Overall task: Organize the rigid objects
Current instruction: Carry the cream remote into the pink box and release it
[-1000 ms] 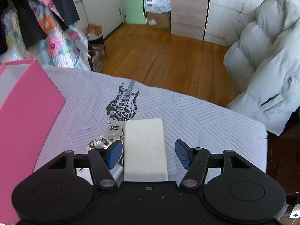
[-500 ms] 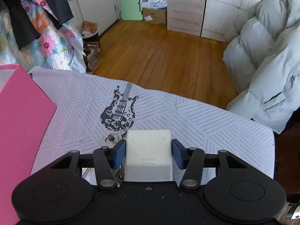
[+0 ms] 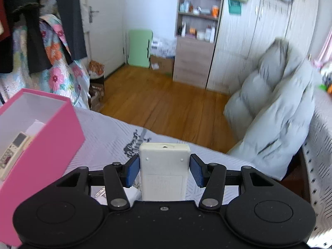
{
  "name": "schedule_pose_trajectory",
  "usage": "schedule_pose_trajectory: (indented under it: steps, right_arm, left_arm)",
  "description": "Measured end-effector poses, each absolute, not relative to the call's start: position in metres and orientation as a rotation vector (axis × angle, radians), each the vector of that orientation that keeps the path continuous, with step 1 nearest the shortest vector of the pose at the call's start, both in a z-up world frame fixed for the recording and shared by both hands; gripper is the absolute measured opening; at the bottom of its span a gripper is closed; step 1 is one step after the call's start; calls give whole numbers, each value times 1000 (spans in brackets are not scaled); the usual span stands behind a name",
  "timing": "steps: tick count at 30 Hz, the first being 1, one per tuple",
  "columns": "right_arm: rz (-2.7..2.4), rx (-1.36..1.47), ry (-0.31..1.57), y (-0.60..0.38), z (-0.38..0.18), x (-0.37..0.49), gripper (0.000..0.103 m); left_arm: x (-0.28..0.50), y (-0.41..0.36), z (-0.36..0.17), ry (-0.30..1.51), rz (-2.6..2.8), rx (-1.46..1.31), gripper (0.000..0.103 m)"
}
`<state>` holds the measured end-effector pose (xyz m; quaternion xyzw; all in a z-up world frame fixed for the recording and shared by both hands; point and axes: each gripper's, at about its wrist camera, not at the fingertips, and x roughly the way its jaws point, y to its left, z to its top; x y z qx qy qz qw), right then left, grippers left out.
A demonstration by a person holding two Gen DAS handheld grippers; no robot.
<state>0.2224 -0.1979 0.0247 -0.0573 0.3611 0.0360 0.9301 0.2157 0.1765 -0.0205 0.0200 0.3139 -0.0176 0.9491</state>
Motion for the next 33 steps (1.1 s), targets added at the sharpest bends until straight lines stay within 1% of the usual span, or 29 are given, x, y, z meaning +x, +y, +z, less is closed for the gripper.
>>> schedule_pose_trajectory:
  steps: [6,11,16,18,20,23,28,33]
  right_arm:
    - [98,-172,671,-181,56,202,57]
    - [161,-196,562,-157,88,187,57]
    - [328,-122,422,-129,123,181,57]
    - [429,-77,385,-116,128,183,57]
    - [537,-22,385,-101,121,192,57]
    - [632,16,444,-68,97,212,57]
    - [709,-26,552,-16,51,234,57]
    - [748,-35,648,-2,14,242,57]
  left_arm:
    - [214,175,-21,628,-34,47,3]
    - [212,174,-21,624,-36,49,3]
    - [213,174,-20,627,-35,35,3]
    - [214,175,-20,629,-35,33,3]
    - [214,175,-20,628,-37,30,3]
    - [214,176,-20,629,-39,28,3]
    - [214,176,-20,630,-39,37,3]
    - [215,180,-21,630,-47,17,3]
